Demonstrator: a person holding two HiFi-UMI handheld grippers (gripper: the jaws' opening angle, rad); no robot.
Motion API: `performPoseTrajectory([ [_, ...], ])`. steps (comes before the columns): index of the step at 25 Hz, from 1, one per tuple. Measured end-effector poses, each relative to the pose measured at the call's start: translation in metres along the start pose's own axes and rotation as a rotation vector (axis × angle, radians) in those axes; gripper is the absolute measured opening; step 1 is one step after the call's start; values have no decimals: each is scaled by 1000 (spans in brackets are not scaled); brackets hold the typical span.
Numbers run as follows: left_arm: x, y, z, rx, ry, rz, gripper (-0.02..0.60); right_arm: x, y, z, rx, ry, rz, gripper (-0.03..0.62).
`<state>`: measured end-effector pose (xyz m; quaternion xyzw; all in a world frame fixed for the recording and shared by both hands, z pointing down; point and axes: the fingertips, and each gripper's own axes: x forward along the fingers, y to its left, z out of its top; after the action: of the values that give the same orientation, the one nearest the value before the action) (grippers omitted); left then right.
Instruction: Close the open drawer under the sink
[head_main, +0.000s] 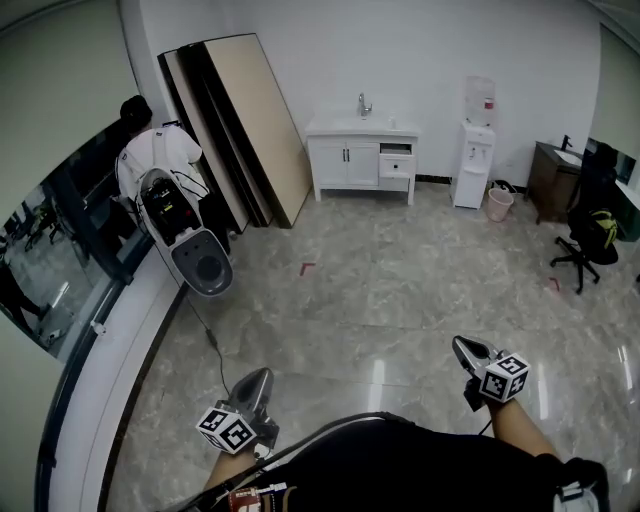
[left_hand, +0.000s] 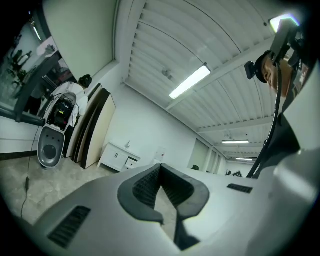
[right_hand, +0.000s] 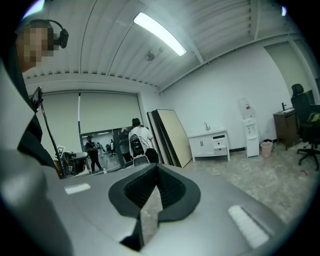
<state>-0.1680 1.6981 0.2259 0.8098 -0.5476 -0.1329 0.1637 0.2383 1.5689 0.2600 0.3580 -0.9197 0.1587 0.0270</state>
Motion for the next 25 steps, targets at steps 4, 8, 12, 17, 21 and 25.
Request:
performPoseTrajectory([
  [4,54,7,16,26,-40,40,0,48,-52,37,-37,12,51,2],
  [8,114,16,25,24,-97,65,0,88,-105,73,-65,-1,92,2],
  [12,167,23,25,13,-98,65,0,122,-147,92,-68,0,105,2],
  [17,207,46,32,14,-69,60,0,162,-172,95,-42,17,101,2],
  [21,232,93,43,1,-58,56,0,208,-177,96,-40,25,81,2],
  [25,264,148,60,-22,-51,-3,0,258,-175,106,-40,11,34,2],
])
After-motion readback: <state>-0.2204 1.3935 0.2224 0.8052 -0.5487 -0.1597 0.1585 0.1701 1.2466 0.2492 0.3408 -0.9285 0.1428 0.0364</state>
